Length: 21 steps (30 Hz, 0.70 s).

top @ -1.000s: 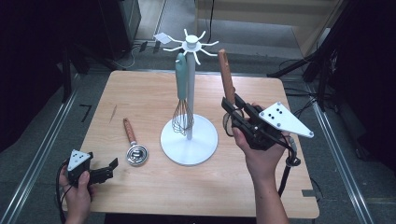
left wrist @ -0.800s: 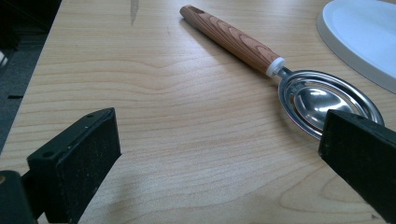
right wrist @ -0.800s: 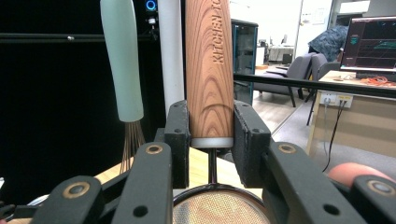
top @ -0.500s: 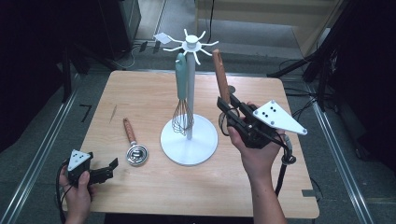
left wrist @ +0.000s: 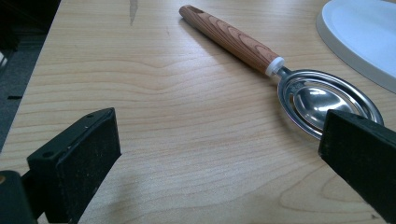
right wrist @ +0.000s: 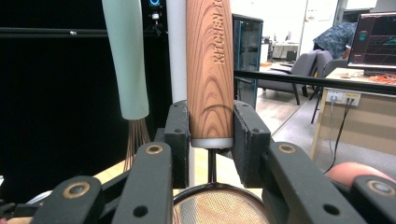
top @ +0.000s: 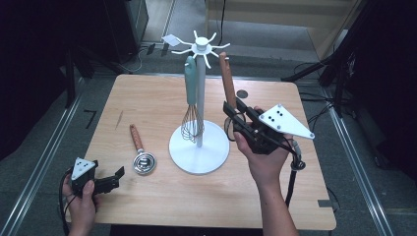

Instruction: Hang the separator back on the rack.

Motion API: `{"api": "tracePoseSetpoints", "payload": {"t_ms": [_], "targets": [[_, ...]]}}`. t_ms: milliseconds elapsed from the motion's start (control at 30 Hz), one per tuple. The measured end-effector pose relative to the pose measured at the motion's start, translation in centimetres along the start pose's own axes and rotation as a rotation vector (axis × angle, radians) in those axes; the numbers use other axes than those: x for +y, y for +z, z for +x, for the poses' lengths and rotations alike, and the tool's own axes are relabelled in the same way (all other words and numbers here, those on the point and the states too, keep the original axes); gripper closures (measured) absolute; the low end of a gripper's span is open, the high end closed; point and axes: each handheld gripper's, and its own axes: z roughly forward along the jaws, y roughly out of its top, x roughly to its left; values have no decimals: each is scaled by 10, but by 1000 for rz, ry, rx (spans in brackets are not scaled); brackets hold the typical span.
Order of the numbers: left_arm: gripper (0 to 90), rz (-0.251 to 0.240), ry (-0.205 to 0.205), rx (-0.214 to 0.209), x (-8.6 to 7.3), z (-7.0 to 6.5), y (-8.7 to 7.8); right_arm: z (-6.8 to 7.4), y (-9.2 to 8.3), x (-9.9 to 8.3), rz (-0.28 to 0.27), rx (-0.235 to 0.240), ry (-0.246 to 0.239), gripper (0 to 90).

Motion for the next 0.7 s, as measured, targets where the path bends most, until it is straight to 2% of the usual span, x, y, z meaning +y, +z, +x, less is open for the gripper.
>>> {"api": "tracePoseSetpoints", "payload": {"t_ms": [267,367,500,700], "targets": [[0,2,1,0,0,0,0,3,9,-7,-3,17,-2,715],[0,1,-3,-2,0,0,0,3,10,-7,-7,7,-23,712],[0,2,-3,-4,0,1,0,1,12,-8,-5,17,-11,706],[0,4,-4,-2,0,1,0,2,16,-5,34,74,-11,628]]}}
